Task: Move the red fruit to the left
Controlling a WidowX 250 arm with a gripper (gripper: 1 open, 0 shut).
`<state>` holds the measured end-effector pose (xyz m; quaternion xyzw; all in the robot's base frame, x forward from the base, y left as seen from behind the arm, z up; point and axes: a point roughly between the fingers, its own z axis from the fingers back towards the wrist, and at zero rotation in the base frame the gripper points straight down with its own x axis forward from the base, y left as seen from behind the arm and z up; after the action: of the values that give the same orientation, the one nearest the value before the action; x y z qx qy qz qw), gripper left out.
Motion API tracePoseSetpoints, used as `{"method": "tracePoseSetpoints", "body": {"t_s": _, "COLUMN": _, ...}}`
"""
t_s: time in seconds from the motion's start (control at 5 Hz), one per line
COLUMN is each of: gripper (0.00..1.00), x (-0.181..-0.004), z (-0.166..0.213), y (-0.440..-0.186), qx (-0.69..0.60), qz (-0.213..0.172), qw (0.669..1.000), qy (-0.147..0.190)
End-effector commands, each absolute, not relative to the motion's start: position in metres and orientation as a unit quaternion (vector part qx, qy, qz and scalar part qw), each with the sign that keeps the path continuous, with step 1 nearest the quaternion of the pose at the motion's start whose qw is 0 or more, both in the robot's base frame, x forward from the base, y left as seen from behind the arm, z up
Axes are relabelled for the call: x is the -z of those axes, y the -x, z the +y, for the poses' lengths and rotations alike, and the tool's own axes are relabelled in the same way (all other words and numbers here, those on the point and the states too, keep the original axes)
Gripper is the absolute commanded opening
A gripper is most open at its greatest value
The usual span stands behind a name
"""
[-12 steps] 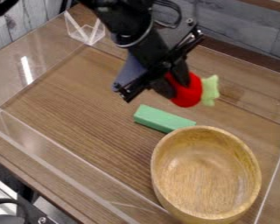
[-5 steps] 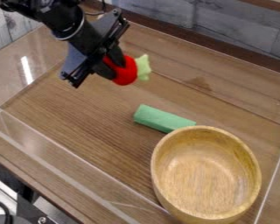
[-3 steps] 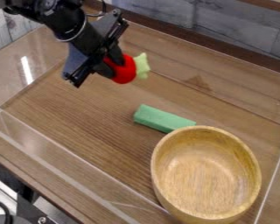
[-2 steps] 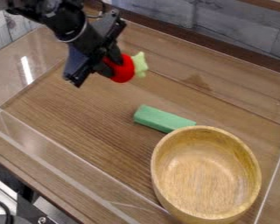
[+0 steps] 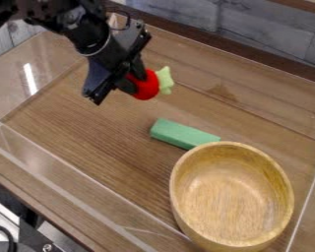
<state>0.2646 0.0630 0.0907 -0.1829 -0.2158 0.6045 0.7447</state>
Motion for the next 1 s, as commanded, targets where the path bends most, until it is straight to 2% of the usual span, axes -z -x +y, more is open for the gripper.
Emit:
{"method": "tracePoseSetpoints", "body": {"t_s": 0.0, "gripper": 0.00, "x": -0.104, "z": 0.076, "y": -0.285, "qx": -0.588, "qz": -0.241, "qw": 0.747, "qy": 0.194}}
{"method": "tracePoseSetpoints", "body": {"t_s": 0.4, "gripper": 0.00, "x": -0.100, "z": 0.081, "y": -0.288, "qx": -0.608, "qz": -0.246, "qw": 0.731, "qy": 0.188}}
{"method": "tracePoseSetpoints", "body": {"t_s": 0.8, "gripper": 0.00, "x": -0.102, "z": 0.077, "y": -0.312, "qx": -0.620, "qz": -0.249, "qw": 0.721, "qy": 0.184}}
